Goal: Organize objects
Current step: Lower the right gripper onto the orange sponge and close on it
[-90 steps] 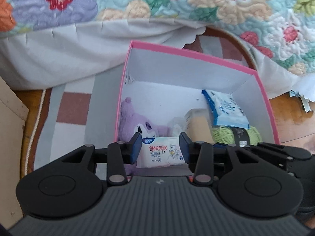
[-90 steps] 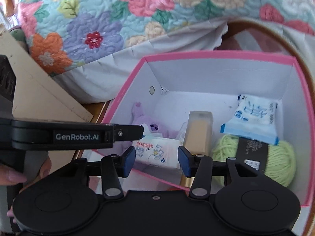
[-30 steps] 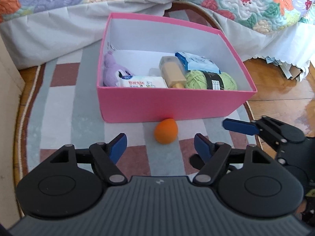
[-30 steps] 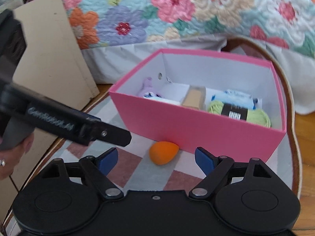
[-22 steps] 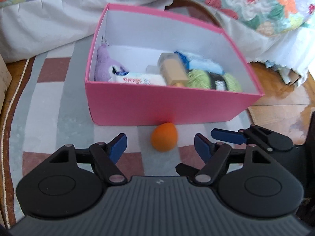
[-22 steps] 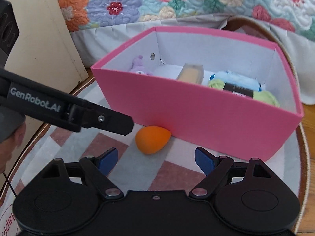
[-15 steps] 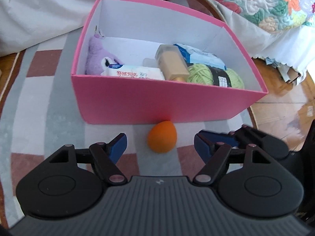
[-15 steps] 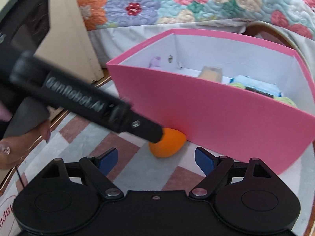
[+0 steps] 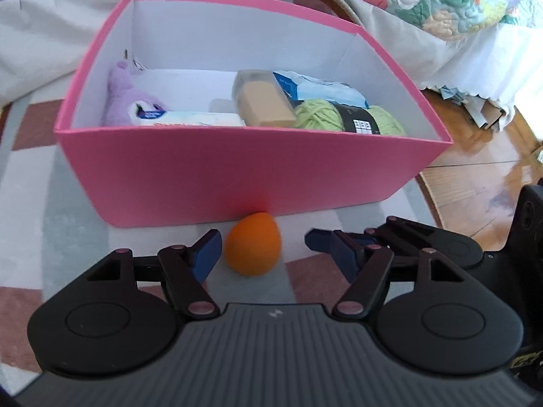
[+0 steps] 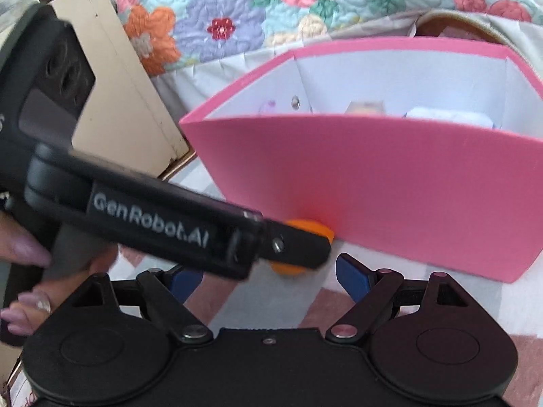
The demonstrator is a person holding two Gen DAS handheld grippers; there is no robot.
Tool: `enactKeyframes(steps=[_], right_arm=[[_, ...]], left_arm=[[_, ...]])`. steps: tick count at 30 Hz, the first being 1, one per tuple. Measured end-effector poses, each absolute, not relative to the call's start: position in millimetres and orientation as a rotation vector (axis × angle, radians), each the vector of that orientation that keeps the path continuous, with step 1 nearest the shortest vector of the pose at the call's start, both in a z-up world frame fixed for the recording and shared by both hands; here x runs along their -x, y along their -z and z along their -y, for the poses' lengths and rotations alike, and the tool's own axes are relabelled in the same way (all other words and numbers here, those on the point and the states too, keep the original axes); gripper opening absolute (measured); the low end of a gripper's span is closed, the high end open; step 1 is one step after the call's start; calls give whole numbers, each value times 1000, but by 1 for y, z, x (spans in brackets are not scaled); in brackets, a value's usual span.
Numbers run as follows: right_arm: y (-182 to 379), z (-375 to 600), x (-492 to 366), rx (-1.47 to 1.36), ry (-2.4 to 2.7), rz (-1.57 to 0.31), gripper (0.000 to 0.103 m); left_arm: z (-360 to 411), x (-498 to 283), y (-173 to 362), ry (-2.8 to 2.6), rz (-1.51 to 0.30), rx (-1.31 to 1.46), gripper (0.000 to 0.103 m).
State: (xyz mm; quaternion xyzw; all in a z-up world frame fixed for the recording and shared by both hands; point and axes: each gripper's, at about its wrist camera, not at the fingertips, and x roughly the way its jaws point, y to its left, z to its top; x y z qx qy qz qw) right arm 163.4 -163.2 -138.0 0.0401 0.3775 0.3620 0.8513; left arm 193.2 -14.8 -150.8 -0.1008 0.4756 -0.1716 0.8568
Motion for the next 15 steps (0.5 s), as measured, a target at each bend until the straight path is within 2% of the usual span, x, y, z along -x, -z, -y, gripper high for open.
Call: enactKeyframes(steps=[2,3,4,5,7,9,11,15], right_arm=[[138,161,-162,-51,-760,-776,88],[138,158,-162,-14,-765,-765,87],[139,154,-164,16,-768,-761,82],[140,150,-166,41,-770,-759,77],[143,145,-170,64,-756,-778,73],[146,145,-170,98,-728,-784,65],[147,147,-170,120,-704,-783,51],[145,155,-175,64,-692,-803,48]], left_arm=[[18,-196,153,336,-1008,196,59],[20,-198,154,317,-1010,182,51],[21,-198,155,306,-1010,175,46],[20,-199,154,307,-1013,182,46],[15,-198,151,328,-1021,222,39],[8,-197,149,351,-1032,278,36],[2,-196,149,355,-1051,347,36],[1,-193,154,323,-1058,363,36]])
